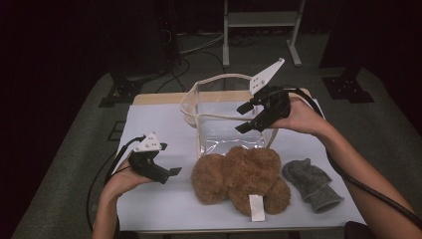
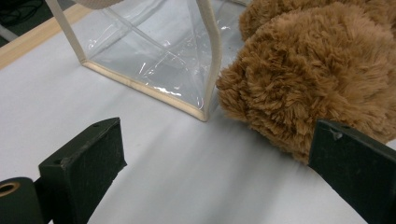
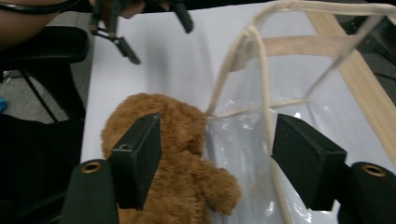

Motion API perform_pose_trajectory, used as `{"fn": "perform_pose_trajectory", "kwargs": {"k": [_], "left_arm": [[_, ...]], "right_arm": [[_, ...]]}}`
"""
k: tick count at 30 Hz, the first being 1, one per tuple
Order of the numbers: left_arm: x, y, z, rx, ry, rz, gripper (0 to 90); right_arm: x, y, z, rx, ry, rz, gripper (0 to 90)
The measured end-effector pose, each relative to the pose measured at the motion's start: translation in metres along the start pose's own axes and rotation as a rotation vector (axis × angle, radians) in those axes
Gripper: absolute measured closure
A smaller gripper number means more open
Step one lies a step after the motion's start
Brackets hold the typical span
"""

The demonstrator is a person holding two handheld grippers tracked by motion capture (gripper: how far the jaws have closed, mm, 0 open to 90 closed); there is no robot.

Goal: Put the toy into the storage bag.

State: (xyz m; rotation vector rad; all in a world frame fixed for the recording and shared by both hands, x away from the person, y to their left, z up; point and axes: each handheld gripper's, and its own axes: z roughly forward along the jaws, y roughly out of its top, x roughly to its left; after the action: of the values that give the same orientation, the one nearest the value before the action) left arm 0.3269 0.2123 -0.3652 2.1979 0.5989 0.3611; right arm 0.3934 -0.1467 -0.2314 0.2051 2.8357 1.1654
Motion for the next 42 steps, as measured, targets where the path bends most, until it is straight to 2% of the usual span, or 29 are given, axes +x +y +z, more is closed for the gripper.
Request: {"fn": "perform_pose_trajectory", "kwargs": {"k": [6,14,21,29,42], "left_arm": [[0.0,0.0,0.0,-0.003,-0.002,-0.003,2.8],[0.001,-0.001,0.001,-0.002,-0.006,-0.011,2.8],[0.001,-0.002,0.0,-0.001,-0.005,-0.011,2.8],[0.002,-0.003,0.0,0.002,-0.005,-0.015,2.8],[0.001,-0.003,0.001,0.005,-0.008,-0.012,2.8]], "right_arm": [[0.021,-0.001,0.01,0.025,0.031,-0.039,27.5],[0.04,-0.011,0.039,0.085,0.086,-0.05,25.3],[0.044,-0.02,0.061,0.131,0.111,-0.034,23.7],[0.046,-0.034,0.084,0.201,0.109,-0.035,21.9],[0.052,-0.059,0.085,0.24,0.077,-0.008,17.3]]}}
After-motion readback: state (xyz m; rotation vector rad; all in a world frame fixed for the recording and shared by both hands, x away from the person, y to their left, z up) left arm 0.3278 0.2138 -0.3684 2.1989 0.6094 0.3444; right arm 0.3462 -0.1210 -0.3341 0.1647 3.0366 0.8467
